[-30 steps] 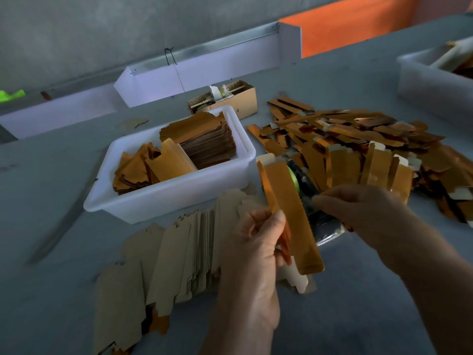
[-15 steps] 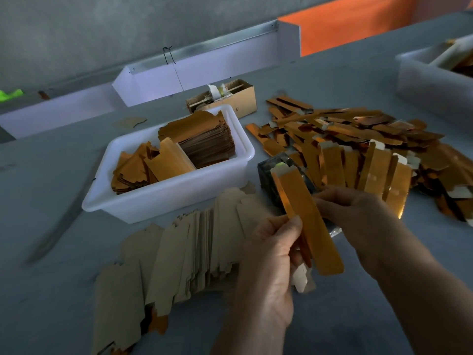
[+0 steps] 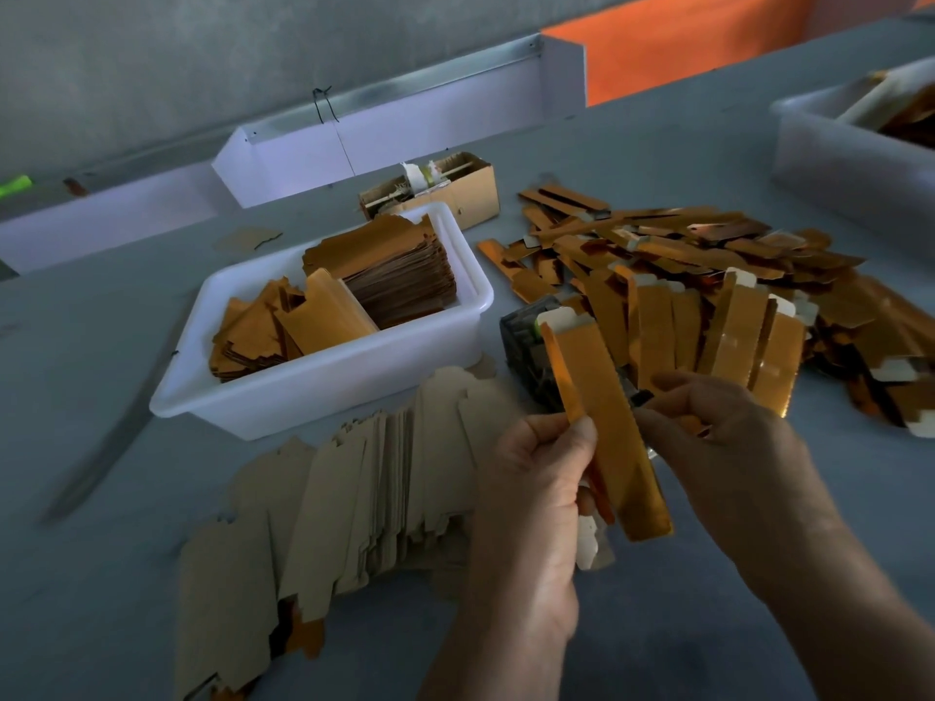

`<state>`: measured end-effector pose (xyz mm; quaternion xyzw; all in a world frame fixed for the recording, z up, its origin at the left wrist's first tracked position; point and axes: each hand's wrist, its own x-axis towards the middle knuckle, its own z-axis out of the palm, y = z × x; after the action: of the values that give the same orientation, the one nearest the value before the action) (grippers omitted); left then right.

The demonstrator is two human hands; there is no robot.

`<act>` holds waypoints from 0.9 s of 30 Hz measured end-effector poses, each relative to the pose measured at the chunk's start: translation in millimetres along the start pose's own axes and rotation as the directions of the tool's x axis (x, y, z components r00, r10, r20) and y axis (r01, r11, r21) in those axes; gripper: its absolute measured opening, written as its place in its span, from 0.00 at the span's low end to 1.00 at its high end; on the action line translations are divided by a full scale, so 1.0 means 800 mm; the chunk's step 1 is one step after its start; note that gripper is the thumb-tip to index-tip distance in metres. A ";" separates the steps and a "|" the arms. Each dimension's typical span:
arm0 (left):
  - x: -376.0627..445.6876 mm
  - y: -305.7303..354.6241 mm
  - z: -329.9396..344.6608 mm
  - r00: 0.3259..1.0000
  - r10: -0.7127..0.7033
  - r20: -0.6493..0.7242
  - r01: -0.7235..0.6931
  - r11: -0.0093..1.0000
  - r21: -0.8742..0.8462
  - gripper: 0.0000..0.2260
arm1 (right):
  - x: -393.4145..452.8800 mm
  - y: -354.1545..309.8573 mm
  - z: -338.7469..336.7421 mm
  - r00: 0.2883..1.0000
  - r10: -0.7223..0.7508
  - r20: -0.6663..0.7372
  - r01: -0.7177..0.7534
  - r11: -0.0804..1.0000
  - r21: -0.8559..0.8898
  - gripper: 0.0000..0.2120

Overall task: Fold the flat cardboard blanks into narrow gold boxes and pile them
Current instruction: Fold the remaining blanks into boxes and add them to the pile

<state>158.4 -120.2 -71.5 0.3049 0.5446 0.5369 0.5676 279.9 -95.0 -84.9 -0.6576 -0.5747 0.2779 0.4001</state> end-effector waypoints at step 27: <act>0.010 0.014 0.002 0.994 0.069 0.083 -0.087 0.966 0.244 0.04 | -0.010 0.013 -0.026 0.997 -0.033 0.070 0.007 0.942 0.335 0.05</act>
<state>155.5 -109.7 -63.0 0.4139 0.5735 0.4754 0.5233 301.0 -107.6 -83.6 -0.5633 -0.5404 0.3919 0.4869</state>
